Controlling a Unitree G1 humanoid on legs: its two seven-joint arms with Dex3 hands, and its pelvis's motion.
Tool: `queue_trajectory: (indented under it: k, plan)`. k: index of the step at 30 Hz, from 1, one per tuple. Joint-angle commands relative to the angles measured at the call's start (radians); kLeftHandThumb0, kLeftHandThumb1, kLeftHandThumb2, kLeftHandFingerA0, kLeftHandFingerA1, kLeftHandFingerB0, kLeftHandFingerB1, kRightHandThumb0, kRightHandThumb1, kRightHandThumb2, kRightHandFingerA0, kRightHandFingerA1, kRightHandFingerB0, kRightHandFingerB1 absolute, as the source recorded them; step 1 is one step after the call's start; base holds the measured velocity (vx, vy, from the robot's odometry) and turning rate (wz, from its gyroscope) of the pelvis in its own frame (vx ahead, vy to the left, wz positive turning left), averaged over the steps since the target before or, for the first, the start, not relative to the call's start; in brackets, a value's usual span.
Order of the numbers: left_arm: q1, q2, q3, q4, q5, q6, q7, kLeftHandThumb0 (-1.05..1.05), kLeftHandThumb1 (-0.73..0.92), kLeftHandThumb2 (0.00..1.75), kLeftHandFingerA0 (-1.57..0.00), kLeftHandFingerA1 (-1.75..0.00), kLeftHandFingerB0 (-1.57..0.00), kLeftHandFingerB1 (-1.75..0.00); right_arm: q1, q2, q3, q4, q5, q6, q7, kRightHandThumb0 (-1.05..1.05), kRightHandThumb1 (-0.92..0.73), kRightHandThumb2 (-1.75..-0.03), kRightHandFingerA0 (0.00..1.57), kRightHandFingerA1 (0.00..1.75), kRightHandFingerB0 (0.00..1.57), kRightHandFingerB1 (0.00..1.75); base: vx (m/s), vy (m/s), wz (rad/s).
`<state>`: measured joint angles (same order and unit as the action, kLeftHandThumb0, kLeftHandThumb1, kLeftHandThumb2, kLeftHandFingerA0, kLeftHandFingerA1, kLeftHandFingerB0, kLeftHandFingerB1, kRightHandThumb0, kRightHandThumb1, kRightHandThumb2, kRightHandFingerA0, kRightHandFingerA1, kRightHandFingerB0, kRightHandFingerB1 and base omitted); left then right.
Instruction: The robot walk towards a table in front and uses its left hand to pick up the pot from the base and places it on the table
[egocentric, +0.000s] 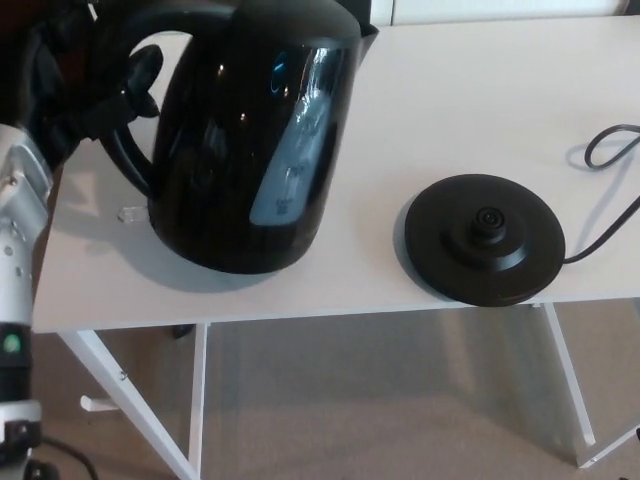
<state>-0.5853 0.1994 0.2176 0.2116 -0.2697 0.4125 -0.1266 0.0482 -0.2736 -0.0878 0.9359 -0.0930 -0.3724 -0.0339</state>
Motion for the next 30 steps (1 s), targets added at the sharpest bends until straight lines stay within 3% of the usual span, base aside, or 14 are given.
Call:
queue_trajectory:
  k: [1,5,6,8,9,10,11,12,15,16,22,23,30]
  plan:
    - [0.029,0.02,-0.04,-0.033,0.03,-0.086,-0.053,-0.16,0.87,0.65,-0.84,-1.58,-0.63,-1.02,0.006,-0.006,-0.003,-0.02,0.003,0.025,-0.005,-0.54,-0.5,-0.8,0.47,0.52,0.34,0.48,0.0,0.0,0.0]
    - [0.031,0.021,-0.042,-0.032,0.029,-0.092,-0.054,-0.16,0.87,0.65,-0.84,-1.58,-0.63,-1.02,0.008,-0.006,-0.003,-0.024,0.003,0.028,-0.005,-0.54,-0.5,-0.8,0.47,0.52,0.34,0.48,0.0,0.0,0.0]
    - [0.024,0.062,-0.078,-0.043,0.015,-0.037,-0.139,-0.21,0.62,1.05,-0.03,-0.49,-0.01,-0.48,0.001,-0.007,-0.004,-0.02,0.002,0.027,-0.006,-0.53,-0.49,-0.8,0.48,0.52,0.36,0.48,0.0,0.0,0.0]
    - [0.014,0.127,-0.134,-0.059,-0.009,0.046,-0.267,-0.21,0.62,1.05,-0.03,-0.49,-0.01,-0.48,-0.009,-0.009,-0.005,-0.013,0.002,0.024,-0.009,-0.53,-0.49,-0.8,0.48,0.52,0.36,0.48,0.0,0.0,0.0]
    - [0.014,0.128,-0.135,-0.059,-0.01,0.045,-0.267,-0.21,0.62,1.05,-0.03,-0.49,-0.01,-0.48,-0.009,-0.009,-0.005,-0.013,0.002,0.025,-0.009,-0.53,-0.49,-0.8,0.48,0.52,0.36,0.48,0.0,0.0,0.0]
    - [-0.004,0.19,-0.204,-0.046,0.019,0.051,-0.359,-0.61,0.41,0.69,0.0,-0.01,0.0,0.0,-0.01,-0.01,-0.006,-0.025,0.003,0.033,-0.008,-0.49,-0.6,-0.59,0.57,0.4,0.41,0.37,0.0,0.0,0.0]
    - [-0.009,0.209,-0.225,-0.042,0.026,0.053,-0.385,-0.61,0.41,0.69,0.0,-0.01,0.0,0.0,-0.011,-0.01,-0.007,-0.028,0.004,0.036,-0.008,-0.49,-0.6,-0.59,0.57,0.4,0.41,0.37,0.0,0.0,0.0]
    - [-0.014,0.228,-0.249,-0.041,0.037,0.054,-0.409,-0.58,0.4,0.68,0.0,0.0,0.0,0.0,-0.011,-0.01,-0.007,-0.031,0.005,0.04,-0.006,-0.54,-0.49,-0.8,0.48,0.52,0.36,0.48,0.0,0.0,0.0]
    - [-0.019,0.251,-0.278,-0.041,0.038,0.055,-0.426,-0.58,0.4,0.68,0.0,0.0,0.0,0.0,-0.012,-0.01,-0.007,-0.035,0.007,0.044,-0.002,-0.54,-0.49,-0.8,0.48,0.52,0.36,0.48,0.0,0.0,0.0]
    - [-0.033,0.286,-0.312,-0.028,0.029,0.067,-0.5,-0.58,0.44,0.68,0.0,0.0,0.0,0.0,-0.013,-0.013,-0.001,-0.036,-0.004,0.048,-0.01,-0.54,-0.5,-0.8,0.49,0.52,0.36,0.48,0.0,0.0,0.0]
    - [-0.062,0.354,-0.388,0.008,0.051,0.058,-0.587,-0.67,0.4,0.68,0.0,0.0,0.0,0.0,-0.016,-0.014,-0.002,-0.028,-0.005,0.033,-0.012,-0.53,-0.49,-0.79,0.5,0.52,0.38,0.49,0.0,0.0,0.0]
    - [-0.072,0.372,-0.411,0.018,0.066,0.053,-0.604,-0.68,0.39,0.69,0.0,0.0,0.0,0.0,-0.018,-0.015,-0.002,-0.027,-0.004,0.031,-0.012,-0.47,-0.59,-0.58,0.58,0.41,0.44,0.38,0.0,0.0,0.0]
    - [-0.09,0.428,-0.458,0.031,0.077,0.061,-0.639,-0.66,0.38,0.68,0.0,0.0,0.0,0.0,-0.022,-0.016,0.001,-0.033,-0.015,0.039,-0.021,-0.46,-0.58,-0.58,0.58,0.4,0.43,0.38,0.0,0.0,0.0]
